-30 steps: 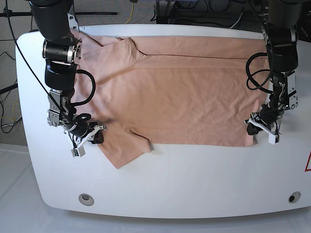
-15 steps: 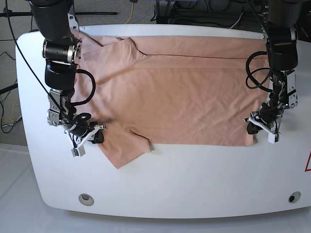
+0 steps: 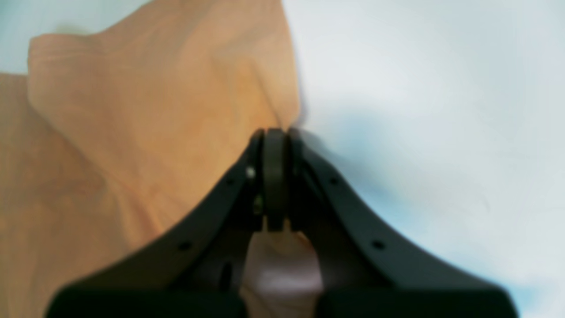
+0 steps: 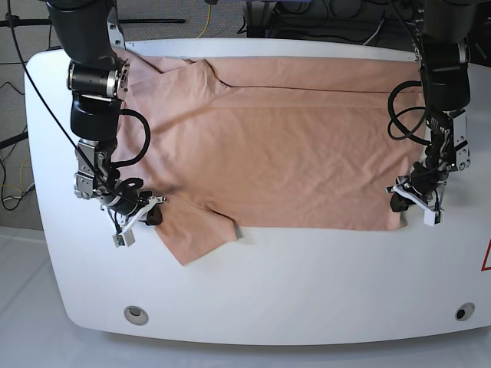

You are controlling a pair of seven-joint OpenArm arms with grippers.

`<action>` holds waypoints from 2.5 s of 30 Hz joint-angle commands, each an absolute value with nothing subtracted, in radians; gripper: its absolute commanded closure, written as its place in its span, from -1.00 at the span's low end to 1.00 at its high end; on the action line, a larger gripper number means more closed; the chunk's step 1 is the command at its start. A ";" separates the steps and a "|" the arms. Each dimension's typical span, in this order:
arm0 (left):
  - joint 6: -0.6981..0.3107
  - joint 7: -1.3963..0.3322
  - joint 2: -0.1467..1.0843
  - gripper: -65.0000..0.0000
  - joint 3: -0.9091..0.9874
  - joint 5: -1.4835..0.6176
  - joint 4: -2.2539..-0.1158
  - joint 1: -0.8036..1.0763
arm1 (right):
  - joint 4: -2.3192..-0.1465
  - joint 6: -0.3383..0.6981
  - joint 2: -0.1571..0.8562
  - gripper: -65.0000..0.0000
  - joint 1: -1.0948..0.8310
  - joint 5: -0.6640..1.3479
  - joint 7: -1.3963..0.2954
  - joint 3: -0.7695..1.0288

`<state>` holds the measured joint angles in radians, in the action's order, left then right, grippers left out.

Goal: Fold the T-shirt properly
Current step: 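Lift the hem corners with both grippers, then fold the hem with both grippers over toward the shoulder edge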

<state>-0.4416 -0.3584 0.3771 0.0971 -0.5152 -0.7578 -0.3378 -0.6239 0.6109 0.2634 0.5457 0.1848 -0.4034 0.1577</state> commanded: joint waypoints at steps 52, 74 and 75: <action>-0.426 -0.406 0.456 1.00 0.202 -0.527 -1.268 -0.033 | -1.639 0.668 0.255 1.00 0.138 0.235 -0.965 0.271; -0.426 -0.418 0.480 1.00 0.246 -0.523 -1.364 0.076 | -1.774 0.675 0.260 1.00 0.050 0.206 -1.049 0.266; -0.426 -0.419 0.481 1.00 0.249 -0.524 -1.367 0.081 | -1.782 0.675 0.261 1.00 0.045 0.206 -1.053 0.266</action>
<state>-0.4274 -0.4335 0.4606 0.2325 -0.5159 -1.3430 0.0849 -1.7416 0.6796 0.2440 0.0315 0.2092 -1.0527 0.2592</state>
